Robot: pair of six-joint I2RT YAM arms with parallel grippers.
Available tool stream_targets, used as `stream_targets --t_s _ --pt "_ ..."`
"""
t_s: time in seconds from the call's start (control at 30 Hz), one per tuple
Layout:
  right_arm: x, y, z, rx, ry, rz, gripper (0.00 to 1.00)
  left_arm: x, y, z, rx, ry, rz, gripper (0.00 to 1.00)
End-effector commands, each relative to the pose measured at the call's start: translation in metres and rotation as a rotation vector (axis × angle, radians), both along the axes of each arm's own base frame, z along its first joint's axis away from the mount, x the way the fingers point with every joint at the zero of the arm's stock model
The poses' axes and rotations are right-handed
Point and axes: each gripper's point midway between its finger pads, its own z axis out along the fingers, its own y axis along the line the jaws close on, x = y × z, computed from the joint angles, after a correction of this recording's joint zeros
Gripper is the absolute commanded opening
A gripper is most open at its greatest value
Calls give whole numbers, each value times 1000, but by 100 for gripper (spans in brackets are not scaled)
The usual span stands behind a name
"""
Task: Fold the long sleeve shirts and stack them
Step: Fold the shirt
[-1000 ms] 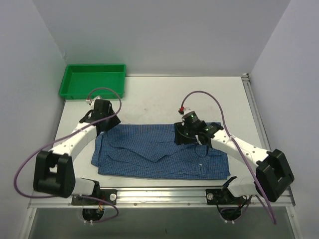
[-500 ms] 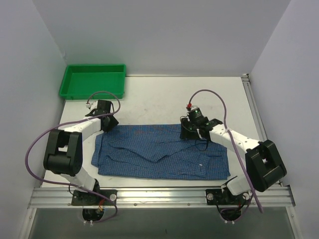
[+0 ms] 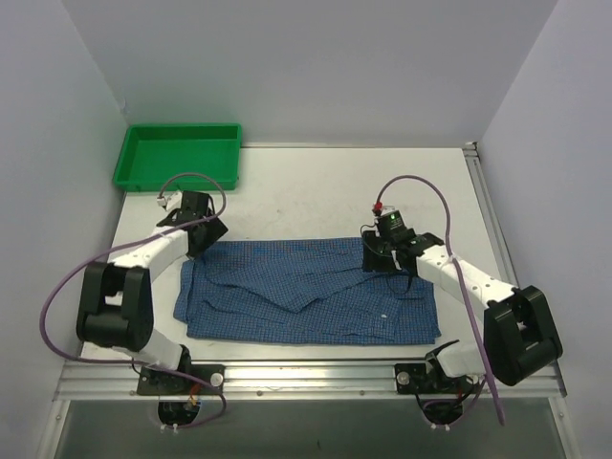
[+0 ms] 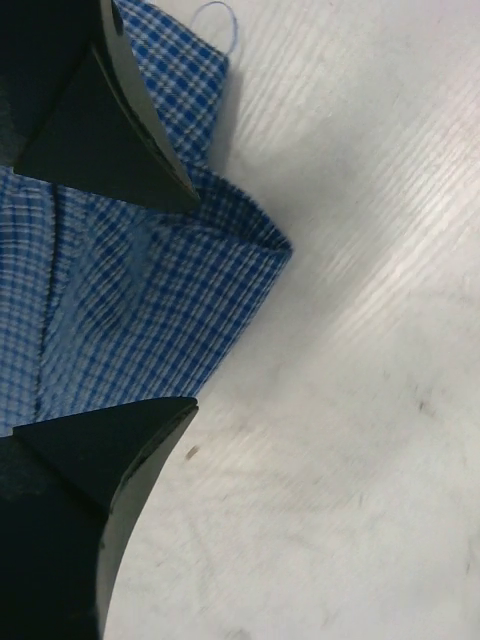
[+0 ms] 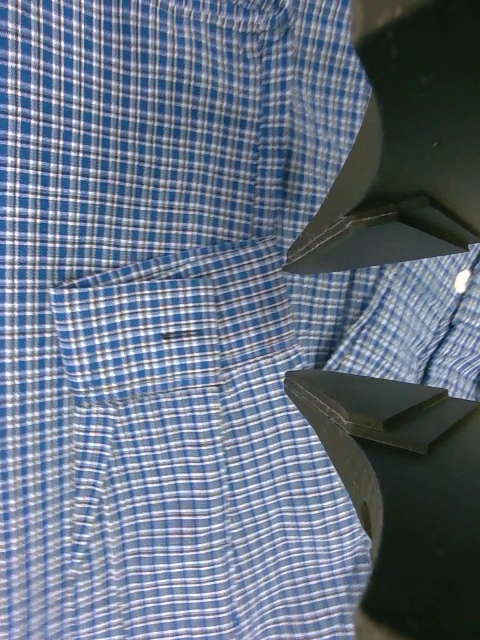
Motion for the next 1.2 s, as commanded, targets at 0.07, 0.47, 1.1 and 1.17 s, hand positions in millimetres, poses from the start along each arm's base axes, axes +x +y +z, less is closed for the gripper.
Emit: stream_targets --t_s 0.07,0.47,1.1,1.17 --pt "-20 6 14 -103 11 156 44 -24 -22 62 59 -123 -66 87" --pt "-74 33 -28 -214 206 223 45 -59 -68 -20 91 119 -237 85" --pt "-162 131 -31 -14 338 469 44 123 -236 -8 116 -63 -704 87" --pt "-150 151 -17 1 274 491 44 147 -257 18 96 -152 -747 89"
